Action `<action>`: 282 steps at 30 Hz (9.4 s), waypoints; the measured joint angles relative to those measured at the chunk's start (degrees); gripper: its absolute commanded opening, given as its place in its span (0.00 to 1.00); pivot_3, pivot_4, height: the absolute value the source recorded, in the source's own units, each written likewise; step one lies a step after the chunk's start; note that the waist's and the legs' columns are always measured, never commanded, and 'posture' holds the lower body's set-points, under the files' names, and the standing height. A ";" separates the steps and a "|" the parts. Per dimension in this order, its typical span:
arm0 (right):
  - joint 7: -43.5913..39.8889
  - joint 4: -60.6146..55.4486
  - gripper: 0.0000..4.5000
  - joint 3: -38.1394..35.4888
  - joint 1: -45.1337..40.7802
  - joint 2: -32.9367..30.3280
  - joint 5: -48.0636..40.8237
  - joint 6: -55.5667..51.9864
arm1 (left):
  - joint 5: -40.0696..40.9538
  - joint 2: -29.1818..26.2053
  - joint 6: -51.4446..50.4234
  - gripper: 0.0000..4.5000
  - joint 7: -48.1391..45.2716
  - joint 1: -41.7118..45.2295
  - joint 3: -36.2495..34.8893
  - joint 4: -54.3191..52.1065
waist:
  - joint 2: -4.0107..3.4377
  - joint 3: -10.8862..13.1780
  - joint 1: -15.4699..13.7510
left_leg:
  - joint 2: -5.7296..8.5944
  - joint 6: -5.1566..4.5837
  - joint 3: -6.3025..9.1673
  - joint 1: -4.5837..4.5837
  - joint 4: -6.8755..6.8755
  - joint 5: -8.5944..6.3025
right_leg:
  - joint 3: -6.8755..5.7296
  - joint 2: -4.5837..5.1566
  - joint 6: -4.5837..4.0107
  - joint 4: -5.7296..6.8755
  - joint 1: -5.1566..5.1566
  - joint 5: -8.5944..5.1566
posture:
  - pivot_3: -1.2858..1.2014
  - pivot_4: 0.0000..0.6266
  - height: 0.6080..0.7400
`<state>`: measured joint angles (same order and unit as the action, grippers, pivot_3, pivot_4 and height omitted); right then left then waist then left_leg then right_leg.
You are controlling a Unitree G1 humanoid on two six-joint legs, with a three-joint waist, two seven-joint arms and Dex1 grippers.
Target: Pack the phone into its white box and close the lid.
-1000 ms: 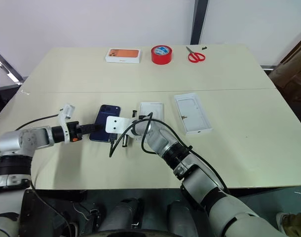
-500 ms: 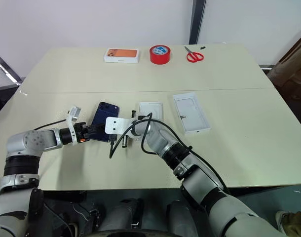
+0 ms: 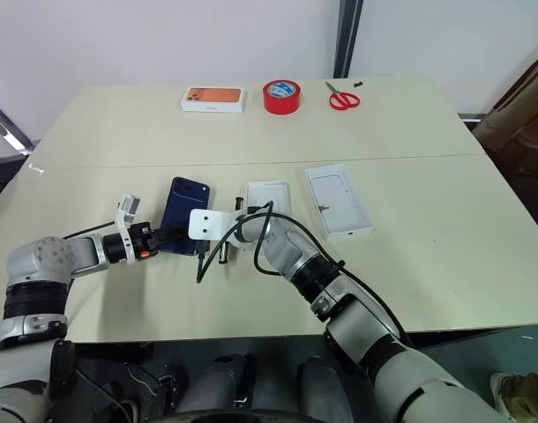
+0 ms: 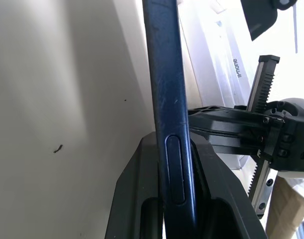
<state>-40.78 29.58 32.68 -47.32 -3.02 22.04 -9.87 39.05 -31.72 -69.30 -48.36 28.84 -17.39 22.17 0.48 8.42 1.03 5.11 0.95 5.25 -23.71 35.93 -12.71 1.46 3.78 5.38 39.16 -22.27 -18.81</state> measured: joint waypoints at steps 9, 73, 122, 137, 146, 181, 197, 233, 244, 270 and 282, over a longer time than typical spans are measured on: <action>-0.41 -3.34 0.00 -7.21 1.59 0.20 -6.97 -3.55 | 2.15 1.63 -1.80 0.00 3.43 0.13 -4.17 2.52 | 0.00 0.01 0.08 | -0.03 0.00 0.00 0.00 -0.03 0.00 | 0.01 -0.01 0.00 0.00 -0.03 0.00 | 0.52 0.24 0.95; -18.78 -34.36 0.32 -8.53 20.75 -23.30 -21.08 -7.90 | 17.01 13.81 -6.38 0.00 21.16 -1.39 -10.35 -13.51 | 0.50 0.42 -0.38 | -0.09 0.08 -0.03 -0.66 0.21 0.05 | -0.01 -0.03 0.00 -0.07 -0.23 0.00 | 0.52 0.24 0.95; -16.46 -24.84 0.78 -17.50 16.07 -27.79 -24.43 -3.76 | 25.14 14.66 -9.91 0.91 30.91 -5.53 -1.40 -25.67 | 0.53 0.44 -0.34 | -0.10 0.08 -0.07 -0.60 0.22 0.06 | 0.01 -0.05 -0.01 -0.06 -0.15 0.00 | 0.52 0.24 0.95; -15.99 -22.56 0.78 -17.52 15.27 -27.83 -24.28 -2.94 | 22.34 10.75 -8.80 0.91 28.62 -3.31 3.04 -25.78 | 0.54 0.44 -0.31 | -0.10 0.08 -0.07 -0.60 0.21 0.06 | 0.02 -0.05 -0.01 -0.06 -0.17 0.00 | 0.52 0.24 0.95; -15.60 -21.96 0.78 -17.50 14.72 -27.69 -23.90 -2.11 | 20.25 9.74 -9.05 0.91 27.72 -1.11 6.06 -25.78 | 0.54 0.44 -0.31 | -0.09 0.08 -0.08 -0.61 0.22 0.06 | 0.02 -0.04 -0.01 -0.07 -0.17 0.00 | 0.52 0.24 0.95; -14.02 -18.47 0.78 -17.53 13.45 -27.32 -22.34 0.89 | 16.63 8.49 -9.04 0.91 24.83 1.03 7.35 -26.04 | 0.53 0.46 -0.29 | -0.09 0.09 -0.07 -0.64 0.22 0.07 | 0.02 -0.04 -0.01 -0.06 -0.20 0.00 | 0.52 0.24 0.95; -13.41 -18.12 0.36 -19.66 13.50 -27.43 -23.31 -0.45 | 13.96 5.27 -5.86 0.37 24.76 0.07 2.86 -25.28 | 0.53 0.46 -0.26 | -0.10 0.09 -0.07 -0.64 0.22 0.07 | 0.03 -0.05 -0.01 -0.06 -0.21 0.00 | 0.52 0.24 0.95; -7.39 -17.50 0.00 -22.41 17.60 -31.87 -18.13 -1.59 | -14.97 22.18 20.84 0.01 15.89 12.43 23.62 -1.42 | 0.54 0.46 -1.77 | -0.04 0.07 -0.09 -0.67 0.32 0.08 | -0.02 -0.02 0.01 -0.07 -0.13 0.00 | 0.52 0.24 0.95; -8.06 -24.83 0.00 -25.25 22.83 -34.43 -19.02 -6.79 | -18.63 24.84 22.58 0.01 12.98 13.07 24.63 0.04 | 0.54 0.46 -1.69 | -0.05 0.06 -0.10 -0.66 0.32 0.07 | -0.01 -0.03 0.01 -0.07 -0.12 0.00 | 0.52 0.24 0.95; -6.32 -36.63 1.00 -31.82 22.46 -38.50 -29.41 -35.90 | -18.37 9.69 42.59 0.88 -3.71 2.26 21.04 -13.84 | 0.53 0.48 -1.40 | -0.09 0.05 -0.10 -0.69 0.25 0.06 | 0.04 -0.02 -0.02 -0.08 -0.21 0.00 | 0.52 0.24 0.95; 0.69 -42.94 1.00 -28.10 16.21 -36.89 -33.36 -61.61 | -17.26 5.79 55.15 0.88 -15.34 -4.11 21.07 -18.24 | 0.51 0.48 -1.34 | -0.09 -0.22 -0.10 -0.71 0.22 -0.09 | 0.04 0.01 -0.02 -0.10 -0.24 0.00 | 0.52 0.24 0.95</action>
<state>-40.09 -13.36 4.58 -31.11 -39.91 -11.32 -71.48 21.79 -25.93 -14.14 -63.69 24.73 3.68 3.93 0.99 8.90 -0.31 5.02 0.73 5.16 -24.42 36.15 -12.81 1.50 3.79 5.36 39.07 -22.51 -18.81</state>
